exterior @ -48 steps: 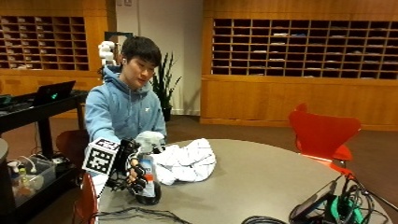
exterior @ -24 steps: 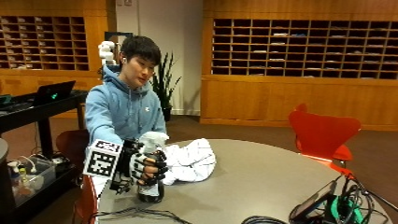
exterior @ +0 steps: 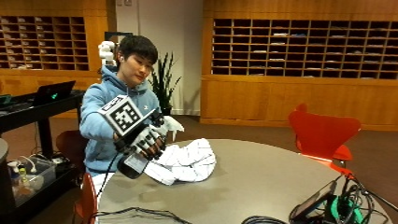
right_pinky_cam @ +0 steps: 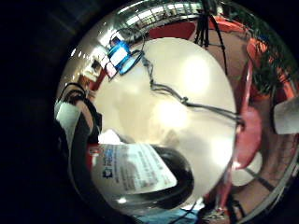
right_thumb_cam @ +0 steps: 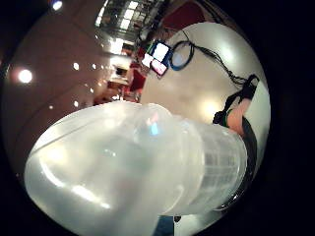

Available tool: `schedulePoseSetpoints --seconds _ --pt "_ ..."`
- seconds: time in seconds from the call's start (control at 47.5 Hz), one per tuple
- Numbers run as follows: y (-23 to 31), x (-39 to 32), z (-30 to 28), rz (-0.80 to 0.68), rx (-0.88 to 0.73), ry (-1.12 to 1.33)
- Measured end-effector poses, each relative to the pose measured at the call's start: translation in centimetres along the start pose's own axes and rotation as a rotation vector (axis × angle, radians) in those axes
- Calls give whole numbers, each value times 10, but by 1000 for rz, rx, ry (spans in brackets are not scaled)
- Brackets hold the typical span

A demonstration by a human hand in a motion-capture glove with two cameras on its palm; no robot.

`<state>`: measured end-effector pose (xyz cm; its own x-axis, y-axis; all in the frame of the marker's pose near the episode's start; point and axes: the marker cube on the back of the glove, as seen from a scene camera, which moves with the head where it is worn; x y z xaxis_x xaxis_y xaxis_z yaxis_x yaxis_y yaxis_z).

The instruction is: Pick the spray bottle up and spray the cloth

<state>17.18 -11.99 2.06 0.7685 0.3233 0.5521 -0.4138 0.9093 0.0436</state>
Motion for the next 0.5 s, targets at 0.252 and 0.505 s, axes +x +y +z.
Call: schedulePoseSetpoints --seconds 0.252,0.505 --pt "21 -64 -31 -183 -137 433" --pt "39 -93 -21 -263 -222 777"
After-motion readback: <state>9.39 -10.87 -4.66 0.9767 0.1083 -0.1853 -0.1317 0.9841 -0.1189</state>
